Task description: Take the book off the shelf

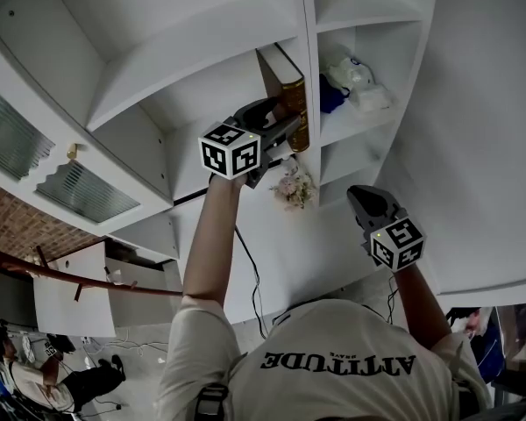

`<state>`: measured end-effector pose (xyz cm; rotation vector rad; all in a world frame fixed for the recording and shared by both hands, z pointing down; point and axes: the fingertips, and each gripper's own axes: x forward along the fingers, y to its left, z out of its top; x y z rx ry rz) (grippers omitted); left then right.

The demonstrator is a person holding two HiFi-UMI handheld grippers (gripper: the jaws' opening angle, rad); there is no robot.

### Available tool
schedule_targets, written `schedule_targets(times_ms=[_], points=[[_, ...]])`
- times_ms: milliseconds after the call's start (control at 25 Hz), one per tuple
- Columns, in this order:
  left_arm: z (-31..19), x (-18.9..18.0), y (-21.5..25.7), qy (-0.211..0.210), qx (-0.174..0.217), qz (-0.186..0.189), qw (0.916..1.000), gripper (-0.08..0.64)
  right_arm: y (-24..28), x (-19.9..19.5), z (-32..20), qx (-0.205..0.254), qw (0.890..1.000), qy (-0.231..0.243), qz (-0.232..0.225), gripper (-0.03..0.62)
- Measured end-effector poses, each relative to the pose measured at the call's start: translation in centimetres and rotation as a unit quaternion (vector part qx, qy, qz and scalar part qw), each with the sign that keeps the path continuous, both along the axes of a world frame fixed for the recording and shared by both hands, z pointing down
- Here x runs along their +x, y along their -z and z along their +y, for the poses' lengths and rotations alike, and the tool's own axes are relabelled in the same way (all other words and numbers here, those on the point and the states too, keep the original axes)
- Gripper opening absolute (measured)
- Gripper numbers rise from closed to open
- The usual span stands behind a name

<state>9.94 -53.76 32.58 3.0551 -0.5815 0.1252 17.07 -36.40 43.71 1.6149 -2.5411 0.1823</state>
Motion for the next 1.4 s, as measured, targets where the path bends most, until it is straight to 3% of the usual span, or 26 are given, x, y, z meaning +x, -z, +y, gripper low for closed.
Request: schedule_targets(times_ms=[560,680,1040,1160,1400], points=[[1.4,0.1,0.0,-0.007,-0.005,-0.005,1.0,0.301,4.3,-3.4,-5.9,0.069,0.997,0.031,0.015,0.04],[1.7,0.1,-0.1,-0.009,-0.005,-0.008,0.9999,0.301,4.6,-4.3,-7.5,0.071,0.997,0.029,0.008,0.125],[3.1,0.2,0.1,-0.024,-0.01,-0.003,0.9997,0.301,4.2,-5.8,-11.2,0.06,0.998,0.017,-0.025,0.225],[3.5,0.2,0.2,-0.03,-0.017,0.007,0.9994,0.301,3.9,-6.2,-11.8,0.059,0.997,0.012,-0.038,0.239],[4.1,0.0,0.3,-0.038,-0.025,0.021,0.9987,0.295,3.8,-6.9,-12.7,0.075,0.997,-0.012,-0.017,0.247]])
